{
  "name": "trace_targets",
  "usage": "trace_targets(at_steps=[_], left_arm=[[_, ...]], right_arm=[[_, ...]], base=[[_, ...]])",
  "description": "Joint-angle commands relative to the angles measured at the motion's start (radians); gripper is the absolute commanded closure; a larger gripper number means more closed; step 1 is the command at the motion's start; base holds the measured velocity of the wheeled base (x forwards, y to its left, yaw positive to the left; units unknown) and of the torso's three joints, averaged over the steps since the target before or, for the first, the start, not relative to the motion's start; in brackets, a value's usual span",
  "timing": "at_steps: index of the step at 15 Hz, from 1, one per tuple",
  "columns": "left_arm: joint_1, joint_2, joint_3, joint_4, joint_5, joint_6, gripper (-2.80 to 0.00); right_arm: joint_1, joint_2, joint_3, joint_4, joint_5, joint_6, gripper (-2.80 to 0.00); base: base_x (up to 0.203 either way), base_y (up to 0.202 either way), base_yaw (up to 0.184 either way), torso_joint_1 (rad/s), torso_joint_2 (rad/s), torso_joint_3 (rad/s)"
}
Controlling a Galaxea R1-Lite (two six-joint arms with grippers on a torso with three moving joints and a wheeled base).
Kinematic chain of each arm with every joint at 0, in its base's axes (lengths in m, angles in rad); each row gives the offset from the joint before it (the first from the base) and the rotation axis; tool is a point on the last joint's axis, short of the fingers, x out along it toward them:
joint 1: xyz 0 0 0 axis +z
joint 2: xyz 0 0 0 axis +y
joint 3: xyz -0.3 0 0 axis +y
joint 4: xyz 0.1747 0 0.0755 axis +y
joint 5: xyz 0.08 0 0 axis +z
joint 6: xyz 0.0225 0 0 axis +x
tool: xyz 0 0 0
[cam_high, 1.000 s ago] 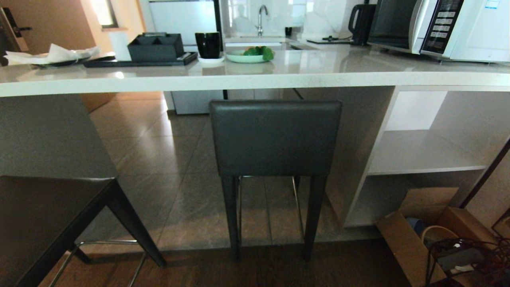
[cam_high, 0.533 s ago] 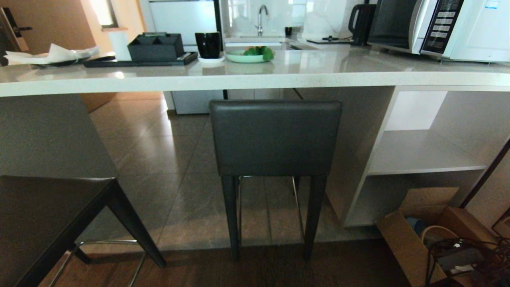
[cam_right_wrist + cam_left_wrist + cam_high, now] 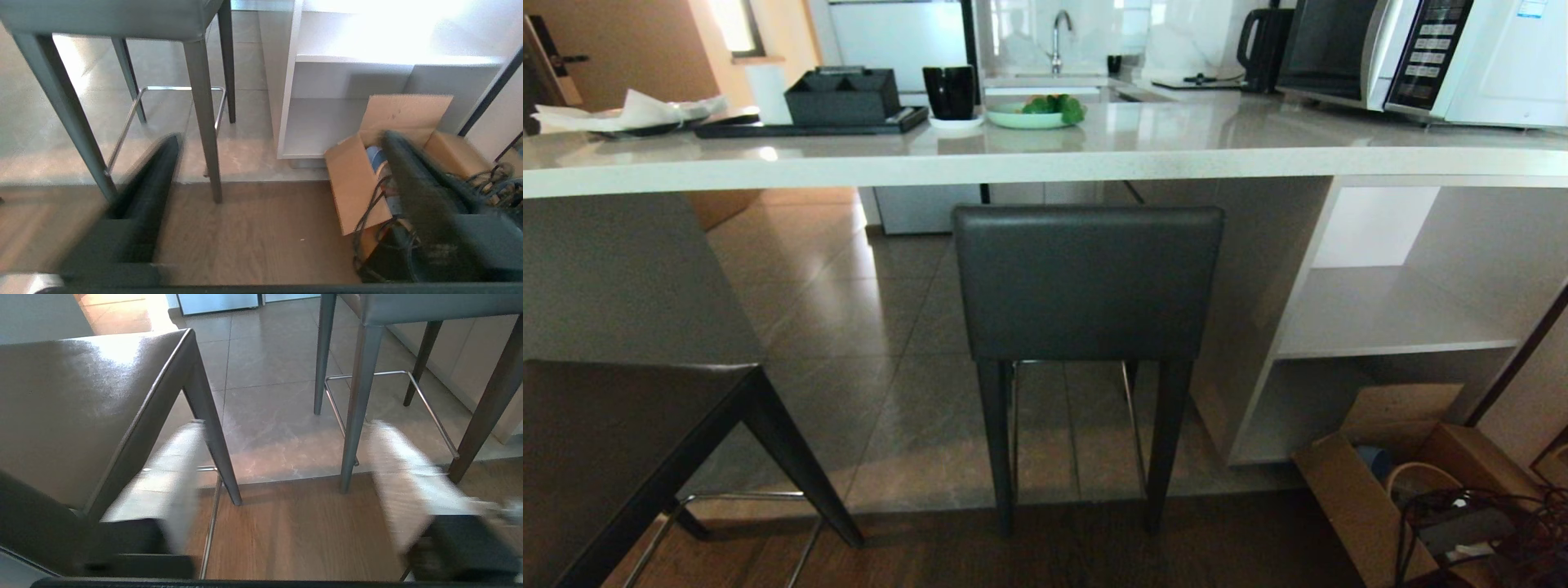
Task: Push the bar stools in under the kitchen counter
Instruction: Push the gray chair back under the dining table
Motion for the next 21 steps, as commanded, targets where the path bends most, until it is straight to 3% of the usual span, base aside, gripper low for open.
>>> trace_targets(at_steps=[1,8,14,21], left_arm=[[0.000,0.004,0.000,-0.002,0.000,-0.003,0.00],[0.000,0.004,0.000,0.001,0.000,-0.005,0.00],[0.000,0.004,0.000,-0.001,0.031,-0.063,0.00],[0.000,0.004,0.000,-0.002,0.036,-0.072,0.00]], right_arm=[[0.000,0.002,0.000,0.002,0.000,0.006,0.00],[0.000,0.002,0.000,0.002,-0.006,0.032,0.00],[0.002,0.002,0.000,0.000,-0.007,0.035,0.00],[0.000,0.002,0.000,0.000,-0.007,0.035,0.00]], base=[[0.000,0.000,0.000,0.000,0.00,0.000],[0.000,0.000,0.000,0.000,0.00,0.000],[0.000,0.000,0.000,0.000,0.00,0.000],[0.000,0.000,0.000,0.000,0.00,0.000]])
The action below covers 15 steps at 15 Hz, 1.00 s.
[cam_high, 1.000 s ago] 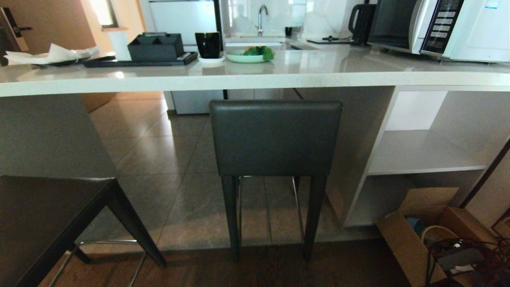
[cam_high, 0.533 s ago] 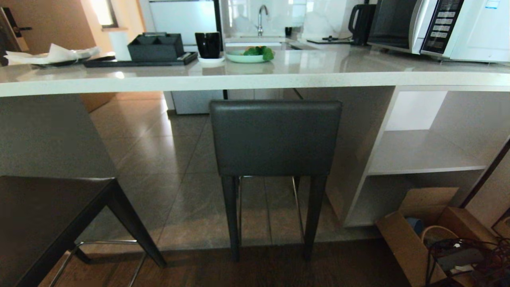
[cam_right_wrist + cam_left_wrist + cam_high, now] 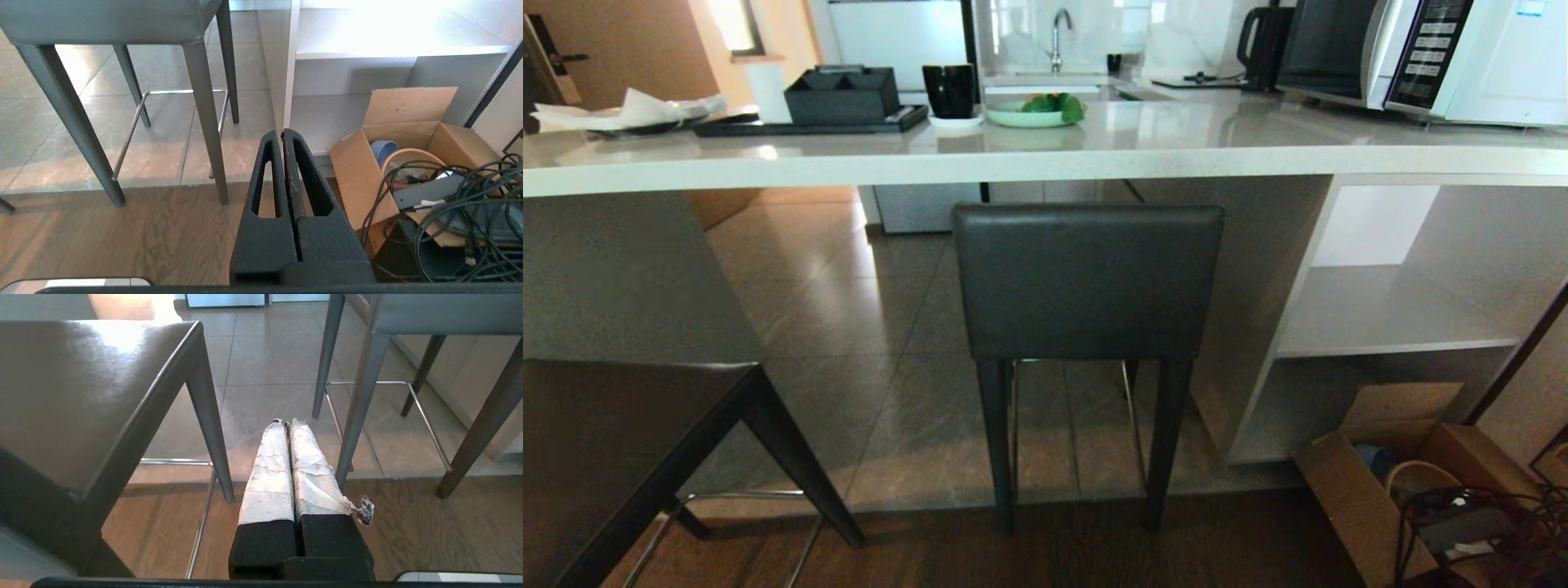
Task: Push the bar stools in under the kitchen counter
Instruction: Push the gray chair back under the dining table
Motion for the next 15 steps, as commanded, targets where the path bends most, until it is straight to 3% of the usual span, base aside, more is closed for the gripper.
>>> trace_targets(at_steps=[1,9,15], left_arm=[[0.000,0.003,0.000,0.000,0.000,0.001,0.00],[0.000,0.003,0.000,0.000,0.000,0.001,0.00],[0.000,0.003,0.000,0.000,-0.001,0.003,0.00]], right_arm=[[-0.001,0.002,0.000,-0.001,0.000,0.000,0.00],[-0.001,0.002,0.000,-0.001,0.000,0.000,0.00],[0.000,0.002,0.000,0.000,0.000,-0.001,0.00]], base=[[-0.106,0.000,0.002,0.007,0.00,-0.002],[-0.192,0.000,-0.002,0.001,0.00,0.004],[-0.015,0.000,-0.001,-0.001,0.00,0.000]])
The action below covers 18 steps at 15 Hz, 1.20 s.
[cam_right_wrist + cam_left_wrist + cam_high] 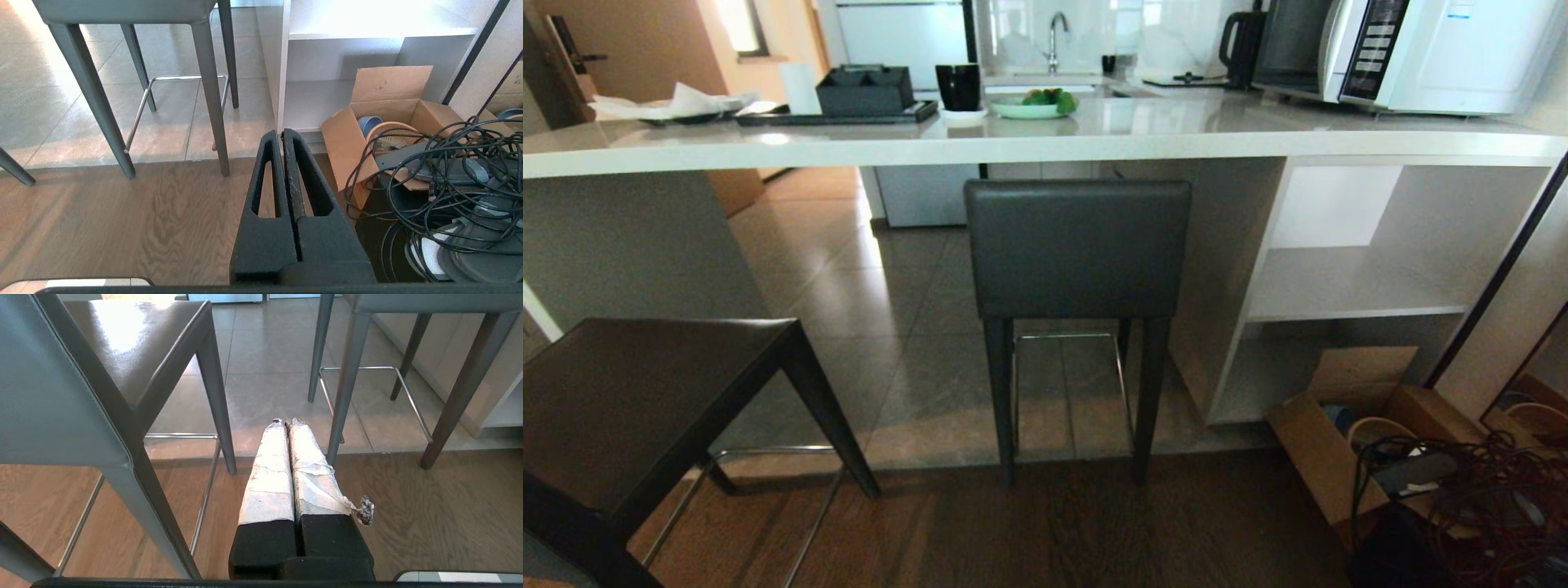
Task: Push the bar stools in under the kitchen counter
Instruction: Push the gray chair back under the dining table
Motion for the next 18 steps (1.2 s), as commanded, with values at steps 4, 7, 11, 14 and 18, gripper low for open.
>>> trace_targets(at_steps=[4,7,11,14,18], left_arm=[[0.000,0.003,0.000,0.000,0.000,-0.004,0.00],[0.000,0.003,0.000,0.000,0.002,-0.004,0.00],[0.000,0.003,0.000,0.000,0.000,-0.004,0.00],[0.000,0.003,0.000,0.000,0.000,-0.004,0.00],[0.000,0.003,0.000,0.000,0.002,-0.004,0.00]], right_arm=[[0.000,0.002,0.000,-0.001,0.001,0.000,0.00],[0.000,0.002,0.000,-0.001,0.001,0.000,0.00],[0.000,0.002,0.000,0.001,0.001,0.000,0.00],[-0.001,0.002,0.000,0.000,0.001,0.000,0.00],[-0.002,0.002,0.000,-0.001,0.001,0.000,0.00]], base=[[0.004,0.036,-0.003,0.001,0.00,0.002],[0.001,0.183,0.000,0.001,0.00,0.003],[0.000,0.199,-0.001,0.002,0.00,0.006],[0.000,0.199,-0.002,0.003,0.00,0.004],[0.000,0.199,-0.001,0.001,0.00,0.000]])
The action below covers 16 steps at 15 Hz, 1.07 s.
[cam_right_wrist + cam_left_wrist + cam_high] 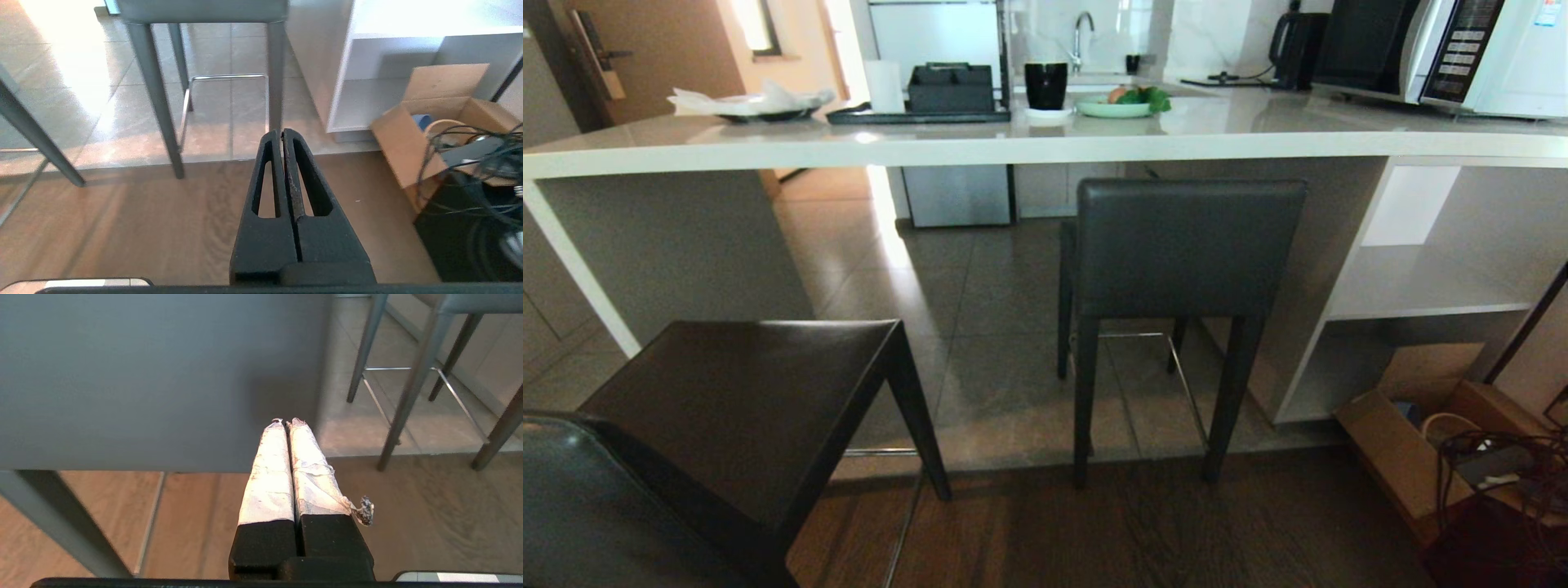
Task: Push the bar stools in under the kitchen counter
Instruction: Push the gray chair back under the dining table
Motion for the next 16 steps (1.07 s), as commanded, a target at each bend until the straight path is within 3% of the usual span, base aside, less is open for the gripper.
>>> trace_targets(at_steps=[1,6,12,16], left_arm=[[0.000,0.002,0.000,0.000,0.001,0.000,0.00],[0.000,0.002,0.000,0.000,0.002,0.000,0.00],[0.000,0.002,0.000,0.000,0.002,0.000,0.00],[0.000,0.002,0.000,0.000,0.002,0.000,0.00]], right_arm=[[0.001,0.001,0.000,0.001,0.000,0.000,0.00],[0.001,0.001,0.000,-0.001,0.000,0.000,0.00],[0.001,0.001,0.000,-0.001,0.000,0.000,0.00],[0.000,0.001,0.000,-0.001,0.000,0.000,0.00]], base=[[0.000,0.197,-0.002,0.000,0.00,0.002],[0.000,0.163,-0.002,0.002,0.00,0.005],[0.000,0.000,0.000,0.000,0.00,0.000],[-0.174,0.000,-0.001,0.006,0.00,0.002]])
